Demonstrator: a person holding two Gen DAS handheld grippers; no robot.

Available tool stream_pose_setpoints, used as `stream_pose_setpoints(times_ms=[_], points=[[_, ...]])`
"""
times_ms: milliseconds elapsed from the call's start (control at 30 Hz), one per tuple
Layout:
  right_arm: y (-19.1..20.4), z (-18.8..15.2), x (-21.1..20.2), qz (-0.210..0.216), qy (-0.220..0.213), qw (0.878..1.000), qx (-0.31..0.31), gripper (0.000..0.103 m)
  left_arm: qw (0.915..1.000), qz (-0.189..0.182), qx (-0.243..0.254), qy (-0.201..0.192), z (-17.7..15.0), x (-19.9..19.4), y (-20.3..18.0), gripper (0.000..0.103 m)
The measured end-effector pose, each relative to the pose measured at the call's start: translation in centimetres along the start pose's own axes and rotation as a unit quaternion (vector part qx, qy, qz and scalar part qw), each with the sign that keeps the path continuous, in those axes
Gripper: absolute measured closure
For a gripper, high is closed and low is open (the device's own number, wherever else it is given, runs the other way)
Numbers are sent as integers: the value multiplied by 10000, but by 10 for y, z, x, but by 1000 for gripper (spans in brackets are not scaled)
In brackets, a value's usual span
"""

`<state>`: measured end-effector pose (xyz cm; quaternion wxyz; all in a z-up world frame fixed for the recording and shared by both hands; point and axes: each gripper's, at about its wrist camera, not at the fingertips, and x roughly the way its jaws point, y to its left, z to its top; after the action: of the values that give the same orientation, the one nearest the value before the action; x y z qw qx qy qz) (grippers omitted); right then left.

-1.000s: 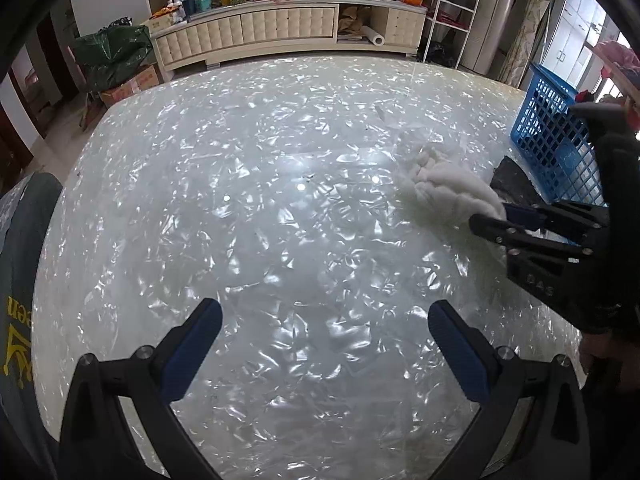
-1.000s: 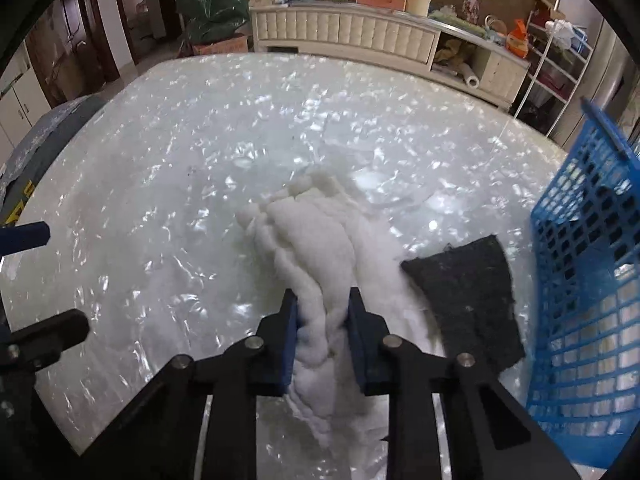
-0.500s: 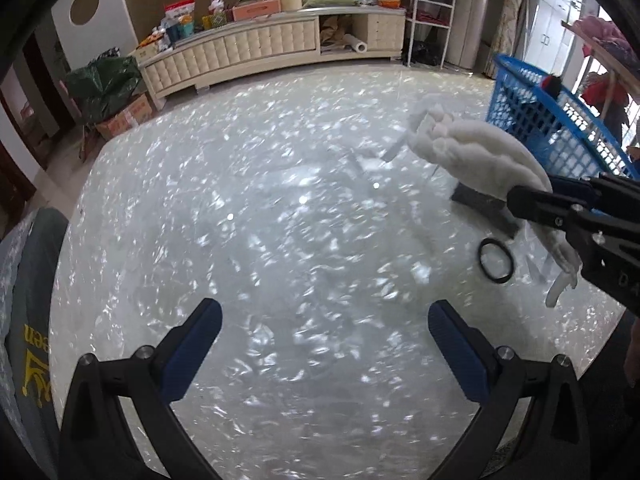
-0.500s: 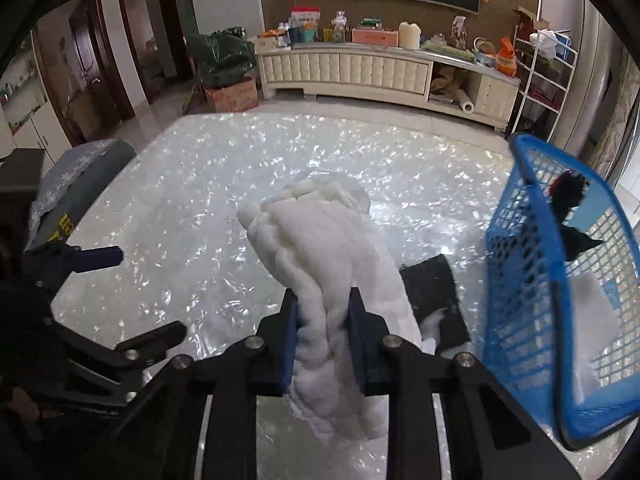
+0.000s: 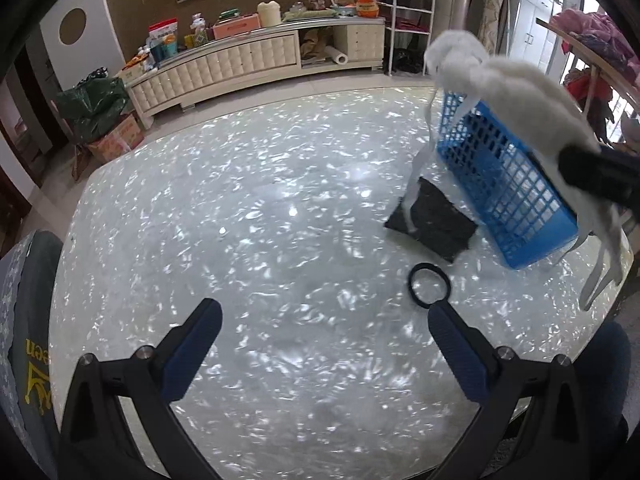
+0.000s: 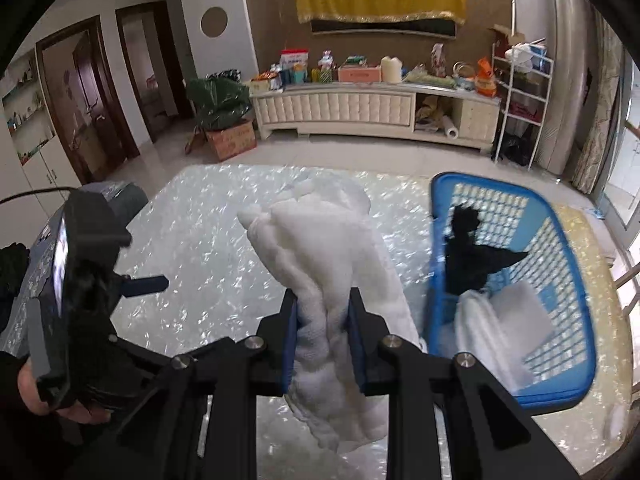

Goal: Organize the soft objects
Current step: 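Carry the quilted pad over the basket with the right tool while the left tool approaches the ring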

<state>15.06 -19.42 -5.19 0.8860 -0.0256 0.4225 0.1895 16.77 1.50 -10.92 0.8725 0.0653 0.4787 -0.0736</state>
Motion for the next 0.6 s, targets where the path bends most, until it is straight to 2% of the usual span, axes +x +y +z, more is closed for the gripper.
stream_pose_setpoints(times_ms=[200, 300, 467, 600], points=[[-19, -1, -16, -97, -130, 9998, 100, 82, 9994, -320, 100, 77, 11, 13, -16, 1], [-25, 0, -24, -154, -231, 9995, 136, 82, 9973, -689, 150, 213, 15, 29, -21, 1], [-41, 0, -36, -258, -388, 9987, 214, 82, 9926, -1064, 351, 468, 15, 58, -39, 1], [-51, 1, -37, -353, -436, 9981, 255, 82, 9911, -1020, 495, 703, 11, 80, -53, 1]])
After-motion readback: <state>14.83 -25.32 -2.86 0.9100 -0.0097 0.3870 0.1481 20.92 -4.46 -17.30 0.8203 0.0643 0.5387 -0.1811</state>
